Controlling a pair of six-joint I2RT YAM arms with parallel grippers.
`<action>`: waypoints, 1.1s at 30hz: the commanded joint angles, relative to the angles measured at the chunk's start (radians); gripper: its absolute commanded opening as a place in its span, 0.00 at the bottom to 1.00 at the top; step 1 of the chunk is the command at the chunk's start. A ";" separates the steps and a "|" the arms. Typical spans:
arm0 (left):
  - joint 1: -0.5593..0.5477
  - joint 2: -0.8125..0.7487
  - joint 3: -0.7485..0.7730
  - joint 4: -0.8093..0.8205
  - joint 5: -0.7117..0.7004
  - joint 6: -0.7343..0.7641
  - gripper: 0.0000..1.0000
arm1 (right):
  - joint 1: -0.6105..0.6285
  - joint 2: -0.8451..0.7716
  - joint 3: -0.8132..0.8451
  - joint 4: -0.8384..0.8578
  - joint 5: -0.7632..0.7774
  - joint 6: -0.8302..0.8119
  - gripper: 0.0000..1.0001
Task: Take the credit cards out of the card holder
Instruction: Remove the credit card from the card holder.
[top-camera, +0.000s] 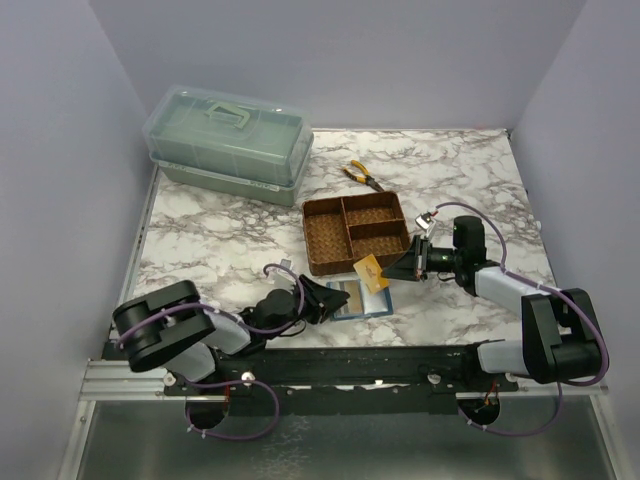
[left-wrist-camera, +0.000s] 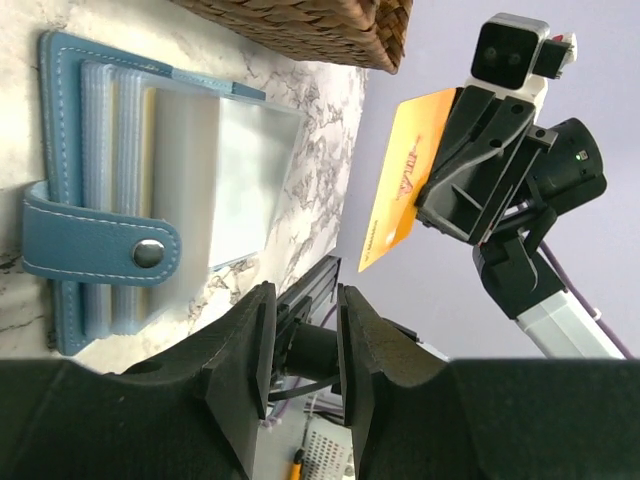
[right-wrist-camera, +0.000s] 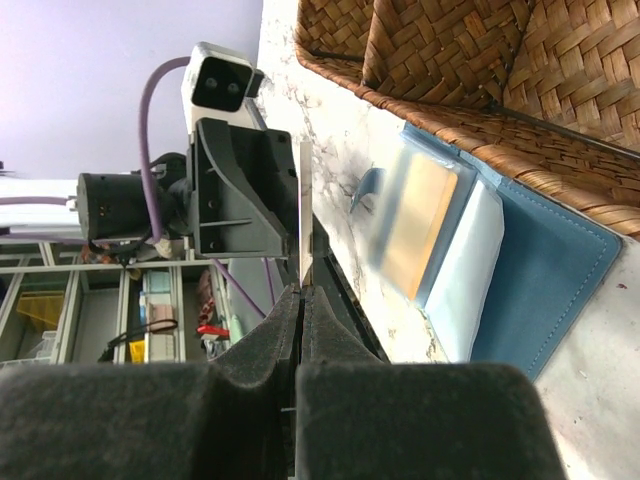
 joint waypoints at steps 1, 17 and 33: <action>0.001 -0.168 0.047 -0.366 -0.059 0.073 0.37 | -0.007 -0.015 0.006 0.026 -0.023 -0.001 0.00; -0.001 -0.471 0.049 -0.523 -0.167 0.175 0.77 | -0.008 -0.013 0.001 0.047 -0.034 0.015 0.00; -0.002 -0.356 0.098 -0.336 -0.137 0.211 0.88 | -0.009 -0.021 -0.014 0.110 -0.072 0.076 0.00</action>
